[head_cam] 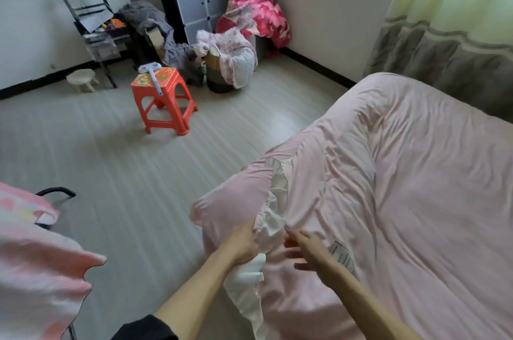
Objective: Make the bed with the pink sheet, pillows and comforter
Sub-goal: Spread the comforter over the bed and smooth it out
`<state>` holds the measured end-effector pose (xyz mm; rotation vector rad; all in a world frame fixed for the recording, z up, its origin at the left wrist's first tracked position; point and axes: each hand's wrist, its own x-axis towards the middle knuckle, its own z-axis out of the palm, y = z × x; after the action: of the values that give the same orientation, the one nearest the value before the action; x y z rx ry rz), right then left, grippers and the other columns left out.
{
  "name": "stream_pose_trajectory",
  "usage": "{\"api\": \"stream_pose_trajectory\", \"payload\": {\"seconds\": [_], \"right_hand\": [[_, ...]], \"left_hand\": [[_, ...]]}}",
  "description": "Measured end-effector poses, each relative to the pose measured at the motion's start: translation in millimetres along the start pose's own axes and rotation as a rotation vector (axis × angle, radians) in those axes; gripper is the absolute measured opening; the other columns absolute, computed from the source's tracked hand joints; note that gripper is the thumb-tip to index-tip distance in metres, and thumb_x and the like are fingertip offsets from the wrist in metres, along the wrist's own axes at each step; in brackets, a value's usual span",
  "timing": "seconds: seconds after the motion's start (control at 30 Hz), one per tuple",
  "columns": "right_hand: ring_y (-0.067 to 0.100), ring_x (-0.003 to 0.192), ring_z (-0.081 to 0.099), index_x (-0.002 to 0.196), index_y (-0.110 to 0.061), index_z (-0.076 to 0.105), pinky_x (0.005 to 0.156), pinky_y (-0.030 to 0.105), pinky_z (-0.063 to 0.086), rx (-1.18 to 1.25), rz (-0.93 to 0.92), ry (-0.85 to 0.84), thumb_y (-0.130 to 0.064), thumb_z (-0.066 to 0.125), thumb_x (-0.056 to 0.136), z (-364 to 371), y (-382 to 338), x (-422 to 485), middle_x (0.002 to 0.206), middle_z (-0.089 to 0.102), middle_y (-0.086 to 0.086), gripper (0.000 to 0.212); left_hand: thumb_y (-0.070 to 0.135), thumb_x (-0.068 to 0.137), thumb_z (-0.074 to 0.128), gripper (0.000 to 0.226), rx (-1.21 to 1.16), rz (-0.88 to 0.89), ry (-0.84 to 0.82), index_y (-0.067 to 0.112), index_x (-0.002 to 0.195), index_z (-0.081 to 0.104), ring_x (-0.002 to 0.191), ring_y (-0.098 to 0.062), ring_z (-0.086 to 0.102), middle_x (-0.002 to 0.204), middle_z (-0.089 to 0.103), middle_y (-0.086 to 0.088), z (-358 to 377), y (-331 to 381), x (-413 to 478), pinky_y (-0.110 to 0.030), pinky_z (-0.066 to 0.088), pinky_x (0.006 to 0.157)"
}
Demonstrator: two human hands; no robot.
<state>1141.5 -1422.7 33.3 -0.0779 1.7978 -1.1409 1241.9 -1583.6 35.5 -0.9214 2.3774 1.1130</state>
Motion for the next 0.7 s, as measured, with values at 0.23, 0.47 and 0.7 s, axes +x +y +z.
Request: {"api": "stream_pose_trajectory", "payload": {"seconds": [0.23,0.47,0.7], "right_hand": [[0.037,0.134,0.040,0.149,-0.011,0.018,0.106,0.048,0.041,-0.629,-0.097,0.263,-0.080,0.057,0.074,36,-92,85,0.151,0.030,0.017,0.109],[0.032,0.080,0.063,0.092,-0.002,0.061,0.071,0.035,0.055,-0.598,0.038,0.296,-0.020,0.053,0.078,83,-124,158,0.088,0.066,0.015,0.024],[0.031,0.079,0.069,0.082,-0.005,0.061,0.076,0.051,0.060,-0.054,-0.052,0.269,-0.018,0.063,0.065,201,-235,235,0.085,0.069,0.018,0.021]], "left_hand": [[0.007,0.081,0.053,0.060,0.512,0.242,0.103,0.034,0.132,0.037,0.095,-0.039,0.060,0.105,0.054,-0.011,-24,-19,10,-0.037,0.036,0.067],[0.013,0.088,0.051,0.056,0.662,0.409,0.195,0.033,0.137,0.032,0.089,-0.038,0.063,0.102,0.058,-0.012,-101,-71,57,-0.039,0.041,0.060],[0.024,0.083,0.048,0.047,0.472,0.294,0.268,0.033,0.128,0.036,0.096,-0.035,0.064,0.108,0.063,-0.003,-242,-173,109,-0.037,0.042,0.066]]}}
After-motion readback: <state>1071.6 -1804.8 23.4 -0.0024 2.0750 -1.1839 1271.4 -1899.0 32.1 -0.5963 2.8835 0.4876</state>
